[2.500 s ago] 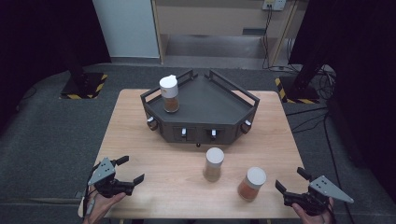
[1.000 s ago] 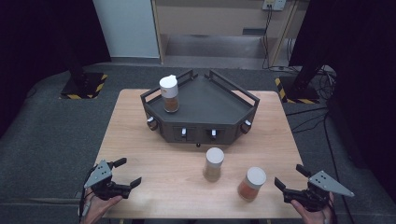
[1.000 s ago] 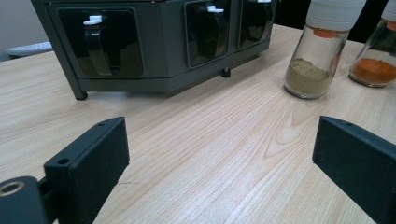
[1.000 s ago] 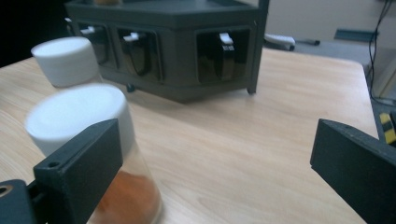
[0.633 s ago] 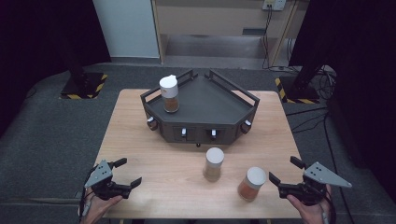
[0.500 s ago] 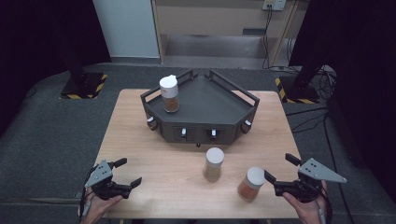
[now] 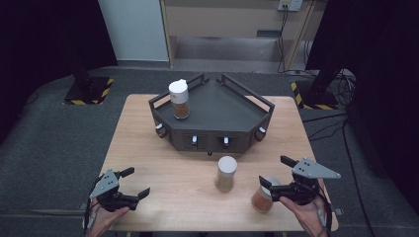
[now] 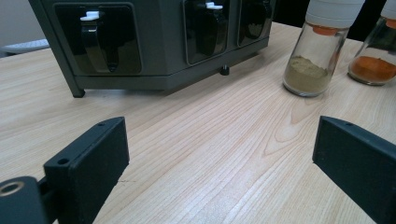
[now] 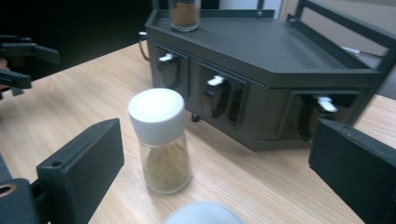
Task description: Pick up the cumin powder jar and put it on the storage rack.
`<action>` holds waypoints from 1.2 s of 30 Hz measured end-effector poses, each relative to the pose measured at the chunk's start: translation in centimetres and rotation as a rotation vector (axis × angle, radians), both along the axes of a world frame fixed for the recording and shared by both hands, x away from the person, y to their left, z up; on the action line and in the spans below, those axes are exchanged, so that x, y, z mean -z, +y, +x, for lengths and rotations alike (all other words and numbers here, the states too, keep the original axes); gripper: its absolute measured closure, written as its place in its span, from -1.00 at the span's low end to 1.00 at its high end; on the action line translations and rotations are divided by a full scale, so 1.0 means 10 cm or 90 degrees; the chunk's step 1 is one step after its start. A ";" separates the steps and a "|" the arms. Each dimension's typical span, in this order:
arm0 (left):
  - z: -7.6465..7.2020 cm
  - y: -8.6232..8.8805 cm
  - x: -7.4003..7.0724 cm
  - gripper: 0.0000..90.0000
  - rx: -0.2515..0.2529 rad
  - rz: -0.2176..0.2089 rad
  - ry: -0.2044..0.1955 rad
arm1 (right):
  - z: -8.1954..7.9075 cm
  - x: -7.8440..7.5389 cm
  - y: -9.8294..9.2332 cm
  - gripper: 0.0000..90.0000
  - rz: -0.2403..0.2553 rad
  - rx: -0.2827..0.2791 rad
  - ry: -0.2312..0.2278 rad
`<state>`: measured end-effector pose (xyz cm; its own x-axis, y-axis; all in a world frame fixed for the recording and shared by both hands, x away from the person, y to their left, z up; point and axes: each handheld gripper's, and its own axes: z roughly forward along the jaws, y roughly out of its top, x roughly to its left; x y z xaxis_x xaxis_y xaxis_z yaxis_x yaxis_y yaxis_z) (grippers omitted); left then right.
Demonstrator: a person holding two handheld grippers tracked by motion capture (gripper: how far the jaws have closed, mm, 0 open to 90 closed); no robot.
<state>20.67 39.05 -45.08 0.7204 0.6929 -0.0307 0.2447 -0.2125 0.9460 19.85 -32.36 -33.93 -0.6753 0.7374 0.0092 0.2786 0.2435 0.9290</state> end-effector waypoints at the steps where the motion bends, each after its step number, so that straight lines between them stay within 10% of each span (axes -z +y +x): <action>1: 0.00 0.00 0.00 -0.94 0.000 0.000 0.000 | 0.02 0.00 0.02 -0.93 0.002 -0.004 0.001; 22: 0.00 0.01 0.00 -0.94 0.001 -0.003 -0.001 | 0.28 -0.08 0.59 -0.91 -0.015 -0.049 0.037; 36: -0.01 0.01 0.00 -0.94 0.002 -0.004 -0.004 | 0.57 -0.24 0.93 -0.87 -0.088 -0.049 0.099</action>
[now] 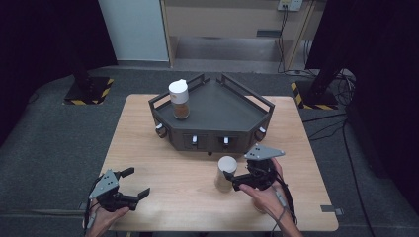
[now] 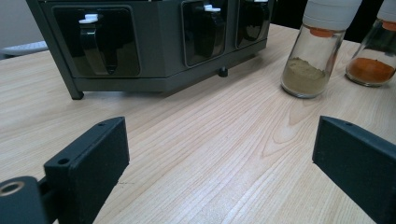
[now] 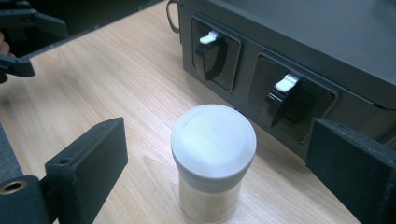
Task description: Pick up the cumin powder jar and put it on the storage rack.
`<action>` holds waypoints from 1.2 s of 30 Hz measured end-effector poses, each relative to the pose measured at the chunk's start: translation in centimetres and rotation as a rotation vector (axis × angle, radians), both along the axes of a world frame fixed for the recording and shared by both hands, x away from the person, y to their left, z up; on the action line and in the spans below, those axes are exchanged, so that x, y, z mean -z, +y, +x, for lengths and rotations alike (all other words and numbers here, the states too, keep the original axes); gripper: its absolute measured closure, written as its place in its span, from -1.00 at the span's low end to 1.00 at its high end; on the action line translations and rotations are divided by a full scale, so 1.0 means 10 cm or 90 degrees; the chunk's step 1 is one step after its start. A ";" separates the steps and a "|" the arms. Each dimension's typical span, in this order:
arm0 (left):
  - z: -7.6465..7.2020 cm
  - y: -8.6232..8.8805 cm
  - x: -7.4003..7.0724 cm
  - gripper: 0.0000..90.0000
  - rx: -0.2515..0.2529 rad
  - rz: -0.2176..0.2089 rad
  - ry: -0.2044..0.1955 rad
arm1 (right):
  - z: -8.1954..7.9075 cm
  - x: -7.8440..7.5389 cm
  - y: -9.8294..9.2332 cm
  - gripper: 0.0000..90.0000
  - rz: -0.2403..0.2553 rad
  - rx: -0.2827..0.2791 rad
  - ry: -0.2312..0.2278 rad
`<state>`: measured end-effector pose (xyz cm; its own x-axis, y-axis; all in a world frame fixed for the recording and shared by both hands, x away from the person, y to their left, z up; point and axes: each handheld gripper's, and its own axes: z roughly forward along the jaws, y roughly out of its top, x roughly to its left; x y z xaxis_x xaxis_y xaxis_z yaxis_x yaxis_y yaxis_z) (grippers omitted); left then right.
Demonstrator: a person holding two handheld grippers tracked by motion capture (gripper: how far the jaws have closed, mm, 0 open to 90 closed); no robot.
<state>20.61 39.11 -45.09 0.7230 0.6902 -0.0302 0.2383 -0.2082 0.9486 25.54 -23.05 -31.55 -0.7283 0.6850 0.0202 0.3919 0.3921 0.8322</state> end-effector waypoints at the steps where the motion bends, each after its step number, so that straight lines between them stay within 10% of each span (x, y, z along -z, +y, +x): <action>1: 0.00 0.00 0.00 -0.94 0.000 0.000 -0.001 | 0.03 -0.01 0.03 -0.87 -0.006 -0.001 0.005; 20: -0.01 0.00 0.01 -0.94 -0.001 -0.002 -0.004 | 0.52 -0.12 0.55 -0.68 -0.140 0.009 0.130; 36: -0.01 0.01 0.00 -0.93 -0.002 0.001 -0.006 | 0.64 -0.09 0.70 -0.27 -0.166 0.014 0.171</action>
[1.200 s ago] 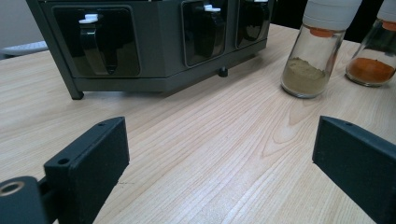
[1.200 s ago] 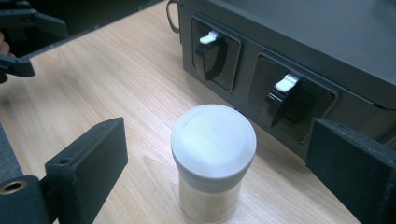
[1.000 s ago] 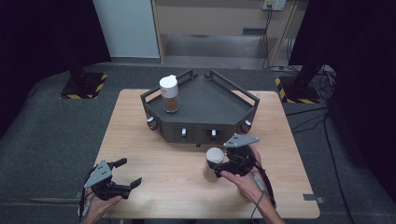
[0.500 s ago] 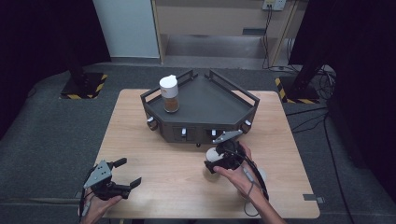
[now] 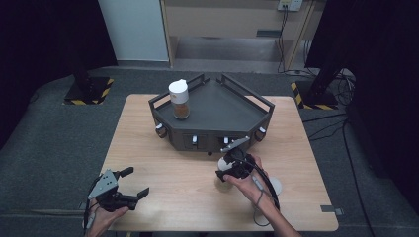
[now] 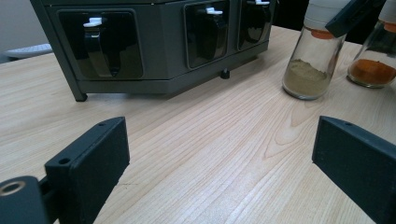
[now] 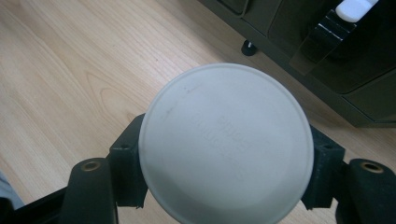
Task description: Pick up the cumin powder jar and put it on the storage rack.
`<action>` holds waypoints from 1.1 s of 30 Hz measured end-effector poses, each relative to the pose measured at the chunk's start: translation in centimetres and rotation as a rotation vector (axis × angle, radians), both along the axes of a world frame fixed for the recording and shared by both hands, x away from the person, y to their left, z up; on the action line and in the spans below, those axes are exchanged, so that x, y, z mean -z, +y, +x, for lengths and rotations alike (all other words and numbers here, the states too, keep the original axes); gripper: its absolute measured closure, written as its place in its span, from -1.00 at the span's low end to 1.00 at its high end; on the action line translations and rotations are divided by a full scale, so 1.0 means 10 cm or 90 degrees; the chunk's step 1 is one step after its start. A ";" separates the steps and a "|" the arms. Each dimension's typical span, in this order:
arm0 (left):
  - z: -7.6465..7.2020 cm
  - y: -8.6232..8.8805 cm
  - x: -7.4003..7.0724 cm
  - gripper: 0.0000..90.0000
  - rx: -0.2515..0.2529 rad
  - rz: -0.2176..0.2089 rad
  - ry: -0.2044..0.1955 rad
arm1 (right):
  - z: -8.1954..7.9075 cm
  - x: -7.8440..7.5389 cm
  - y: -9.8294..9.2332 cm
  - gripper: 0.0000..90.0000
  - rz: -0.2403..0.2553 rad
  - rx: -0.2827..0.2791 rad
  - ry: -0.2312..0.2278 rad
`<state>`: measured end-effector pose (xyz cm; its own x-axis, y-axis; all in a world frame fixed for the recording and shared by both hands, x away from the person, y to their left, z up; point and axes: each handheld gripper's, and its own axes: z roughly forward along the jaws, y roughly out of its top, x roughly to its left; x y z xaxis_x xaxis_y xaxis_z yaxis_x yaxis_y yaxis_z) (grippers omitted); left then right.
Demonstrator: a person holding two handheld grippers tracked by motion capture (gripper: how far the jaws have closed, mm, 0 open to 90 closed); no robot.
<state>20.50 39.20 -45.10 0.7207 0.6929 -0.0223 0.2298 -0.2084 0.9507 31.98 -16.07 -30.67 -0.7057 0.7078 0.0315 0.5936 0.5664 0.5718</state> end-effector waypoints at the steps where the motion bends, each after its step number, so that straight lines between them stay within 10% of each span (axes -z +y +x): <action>1: 0.00 0.00 0.00 -0.93 0.000 0.000 0.000 | -0.01 0.01 0.00 -0.26 0.002 0.002 -0.001; 14: 0.00 0.00 0.00 -0.93 0.001 -0.001 0.002 | -0.03 -0.04 -0.06 -0.26 0.018 0.006 -0.006; 33: 0.02 0.00 0.00 -0.94 0.003 0.000 0.006 | 0.03 -0.55 -0.08 -0.26 0.033 -0.025 -0.022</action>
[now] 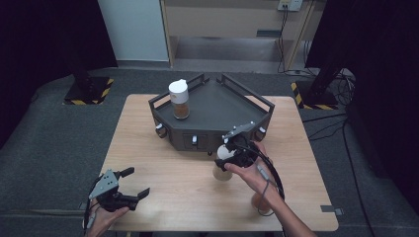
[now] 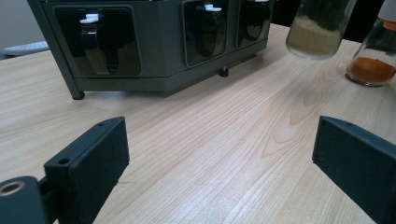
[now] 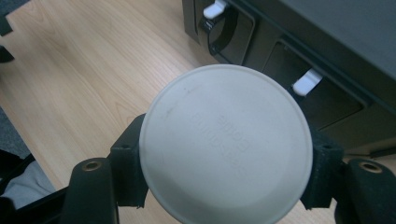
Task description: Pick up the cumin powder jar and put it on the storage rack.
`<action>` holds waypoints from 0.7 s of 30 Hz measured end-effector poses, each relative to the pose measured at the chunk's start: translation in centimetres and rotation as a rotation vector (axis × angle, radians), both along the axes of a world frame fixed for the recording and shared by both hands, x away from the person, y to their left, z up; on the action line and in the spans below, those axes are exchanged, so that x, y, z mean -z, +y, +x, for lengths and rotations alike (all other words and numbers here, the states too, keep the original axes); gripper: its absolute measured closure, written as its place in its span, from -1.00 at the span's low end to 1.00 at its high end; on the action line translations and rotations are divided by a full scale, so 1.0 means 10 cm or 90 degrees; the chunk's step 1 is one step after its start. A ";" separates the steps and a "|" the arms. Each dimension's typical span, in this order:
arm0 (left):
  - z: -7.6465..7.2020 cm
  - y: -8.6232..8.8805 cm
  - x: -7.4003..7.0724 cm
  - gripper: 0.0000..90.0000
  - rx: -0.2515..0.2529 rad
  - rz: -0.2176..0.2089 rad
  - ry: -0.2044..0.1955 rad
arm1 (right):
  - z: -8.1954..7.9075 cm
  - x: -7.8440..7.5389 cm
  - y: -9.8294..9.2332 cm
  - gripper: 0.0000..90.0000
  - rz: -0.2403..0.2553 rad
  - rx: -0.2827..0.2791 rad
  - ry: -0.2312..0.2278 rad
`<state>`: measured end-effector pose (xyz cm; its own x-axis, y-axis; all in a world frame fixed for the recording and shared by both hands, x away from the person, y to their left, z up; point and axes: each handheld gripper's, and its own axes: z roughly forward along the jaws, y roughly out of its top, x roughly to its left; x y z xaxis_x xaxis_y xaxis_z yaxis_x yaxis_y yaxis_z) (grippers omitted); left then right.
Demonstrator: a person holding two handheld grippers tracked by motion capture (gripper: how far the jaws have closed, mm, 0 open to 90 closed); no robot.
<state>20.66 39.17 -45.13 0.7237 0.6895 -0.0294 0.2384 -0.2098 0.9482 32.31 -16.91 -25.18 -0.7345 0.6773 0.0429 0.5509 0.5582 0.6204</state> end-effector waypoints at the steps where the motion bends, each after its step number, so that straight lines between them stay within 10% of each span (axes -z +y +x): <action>1: 0.00 0.00 0.00 -0.94 0.000 0.001 0.000 | 0.01 -0.04 0.00 -0.26 0.000 -0.002 -0.001; 21: 0.01 0.00 0.00 -0.94 0.002 0.001 0.003 | 0.32 -0.69 0.11 -0.26 0.001 -0.009 -0.016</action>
